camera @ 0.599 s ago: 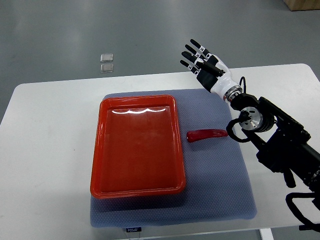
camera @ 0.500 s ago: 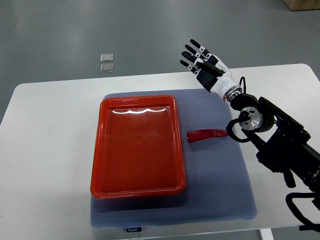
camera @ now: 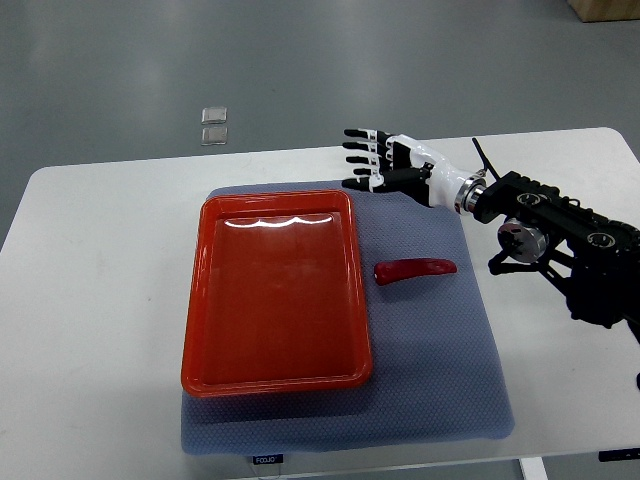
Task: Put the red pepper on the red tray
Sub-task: 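Lower the open right hand toward the red pepper beside the tray, then close the right hand fingers around the red pepper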
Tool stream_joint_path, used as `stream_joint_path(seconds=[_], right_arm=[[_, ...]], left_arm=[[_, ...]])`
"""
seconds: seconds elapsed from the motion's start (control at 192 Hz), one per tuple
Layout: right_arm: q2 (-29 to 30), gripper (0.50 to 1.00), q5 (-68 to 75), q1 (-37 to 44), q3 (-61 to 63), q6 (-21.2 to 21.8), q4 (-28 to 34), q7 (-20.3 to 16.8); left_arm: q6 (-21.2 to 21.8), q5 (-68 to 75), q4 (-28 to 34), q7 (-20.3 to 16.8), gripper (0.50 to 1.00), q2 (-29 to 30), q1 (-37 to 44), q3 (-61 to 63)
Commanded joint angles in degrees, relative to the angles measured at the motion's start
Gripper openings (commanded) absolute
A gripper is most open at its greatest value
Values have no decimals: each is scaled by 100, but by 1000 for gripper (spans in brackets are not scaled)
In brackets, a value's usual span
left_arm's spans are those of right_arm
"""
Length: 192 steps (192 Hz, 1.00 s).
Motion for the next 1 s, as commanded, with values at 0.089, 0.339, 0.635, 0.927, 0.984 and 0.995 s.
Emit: stream_joint_path(seconds=[0.089, 0.339, 0.635, 0.927, 0.984, 0.995], right_arm=[[-1309, 913, -1031, 851, -1965, 54, 1010, -236], [-1863, 911, -1444, 930, -2351, -227, 1704, -482], [-1766, 895, -1567, 754, -2580, -869, 1713, -438], [-1740, 832, -1901, 640, -2589, -1124, 1740, -298], [-1713, 809, -1963, 640, -2589, -1194, 1748, -254], [-1705, 807, -1971, 640, -2589, -1194, 1766, -254]], left_arm=[[-9, 7, -8, -1, 1000, 0, 0, 9], [-18, -2, -8, -1, 1000, 0, 0, 9], [-9, -2, 1, -1, 1000, 0, 0, -8], [-9, -2, 10, -1, 1000, 0, 0, -8], [-9, -2, 10, -1, 1000, 0, 0, -8], [-9, -2, 10, -1, 1000, 0, 0, -17]])
